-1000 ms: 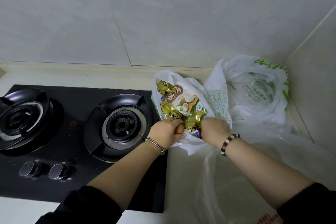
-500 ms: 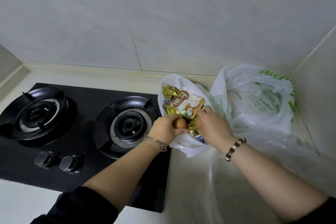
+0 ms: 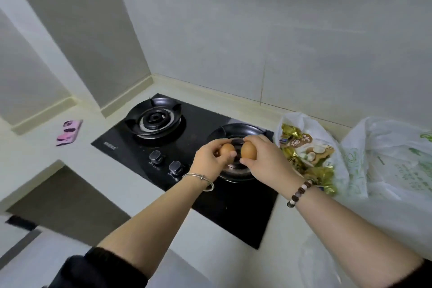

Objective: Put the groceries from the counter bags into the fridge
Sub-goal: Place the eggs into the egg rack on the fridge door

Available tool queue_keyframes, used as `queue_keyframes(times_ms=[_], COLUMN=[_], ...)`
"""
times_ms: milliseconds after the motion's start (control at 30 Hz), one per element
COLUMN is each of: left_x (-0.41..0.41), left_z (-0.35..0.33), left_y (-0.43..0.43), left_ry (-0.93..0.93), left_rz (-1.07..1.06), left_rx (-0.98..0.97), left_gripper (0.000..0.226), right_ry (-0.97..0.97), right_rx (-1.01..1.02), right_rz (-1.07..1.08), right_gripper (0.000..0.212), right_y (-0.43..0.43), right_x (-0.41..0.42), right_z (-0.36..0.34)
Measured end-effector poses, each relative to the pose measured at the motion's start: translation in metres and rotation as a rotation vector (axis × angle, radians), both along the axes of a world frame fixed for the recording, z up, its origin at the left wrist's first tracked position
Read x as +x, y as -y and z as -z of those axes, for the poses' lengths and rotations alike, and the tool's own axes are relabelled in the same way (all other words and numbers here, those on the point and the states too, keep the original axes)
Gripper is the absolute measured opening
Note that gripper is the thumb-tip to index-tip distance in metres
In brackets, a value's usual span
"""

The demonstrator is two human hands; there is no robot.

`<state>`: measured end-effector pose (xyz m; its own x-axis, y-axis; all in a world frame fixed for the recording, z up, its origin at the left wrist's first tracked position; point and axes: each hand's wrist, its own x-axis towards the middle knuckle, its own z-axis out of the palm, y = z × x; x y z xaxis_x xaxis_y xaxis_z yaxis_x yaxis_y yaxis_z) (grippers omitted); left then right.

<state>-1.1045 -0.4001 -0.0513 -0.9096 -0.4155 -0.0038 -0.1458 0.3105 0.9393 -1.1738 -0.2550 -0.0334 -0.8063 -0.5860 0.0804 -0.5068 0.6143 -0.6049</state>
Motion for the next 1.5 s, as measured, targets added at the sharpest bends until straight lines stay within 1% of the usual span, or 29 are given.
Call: queue_keyframes(times_ms=[67,200,367,467,567,667,800,967,1100,1200,1367,1500], left_x=[0.042,0.139,0.278,0.364,0.446,0.521,0.607,0.708,0.762,0.794,0.833,0.856], left_z=[-0.011,-0.031,-0.052,-0.063,-0.082,-0.112,-0.160,-0.233,-0.300,-0.350,-0.426,-0.472], left_y=[0.018,0.053,0.080,0.091,0.098,0.094,0.084,0.062,0.042,0.029,0.014,0.006], left_ry=[0.002,-0.009,-0.043,-0.045,-0.068,-0.110,-0.076,-0.012,-0.051,-0.079,-0.015,0.013], left_rz=[-0.095,-0.263,-0.458,-0.556,-0.652,-0.790,-0.934,-1.061,-1.177,-1.251,-1.357,-1.438], left_rx=[0.068,0.129,0.368,0.371,0.323,0.214,0.004,-0.269,-0.427,-0.524,-0.767,-0.936], left_gripper=[0.025,0.024,0.030,0.036,0.035,0.035,0.043,0.041,0.037,0.038,0.040,0.039], right_ry=[0.003,0.007,0.067,0.073,0.045,0.042,0.041,0.040,0.072,0.095,0.113,0.110], right_rx=[-0.032,-0.093,-0.191,-0.234,-0.286,-0.375,-0.498,-0.659,-0.817,-0.950,-1.144,-1.289], right_rz=[-0.068,-0.219,-0.495,-0.656,-0.789,-0.893,-1.037,-1.206,-1.312,-1.359,-1.415,-1.453], right_gripper=[0.055,0.054,0.046,0.045,0.046,0.046,0.046,0.044,0.043,0.046,0.042,0.042], right_y=[0.025,0.074,0.127,0.152,0.171,0.187,0.200,0.211,0.218,0.224,0.237,0.242], right_x=[0.031,0.107,0.221,0.292,0.367,0.443,0.529,0.625,0.686,0.726,0.777,0.806], right_z=[-0.008,-0.026,-0.047,-0.059,-0.074,-0.092,-0.121,-0.174,-0.228,-0.273,-0.348,-0.396])
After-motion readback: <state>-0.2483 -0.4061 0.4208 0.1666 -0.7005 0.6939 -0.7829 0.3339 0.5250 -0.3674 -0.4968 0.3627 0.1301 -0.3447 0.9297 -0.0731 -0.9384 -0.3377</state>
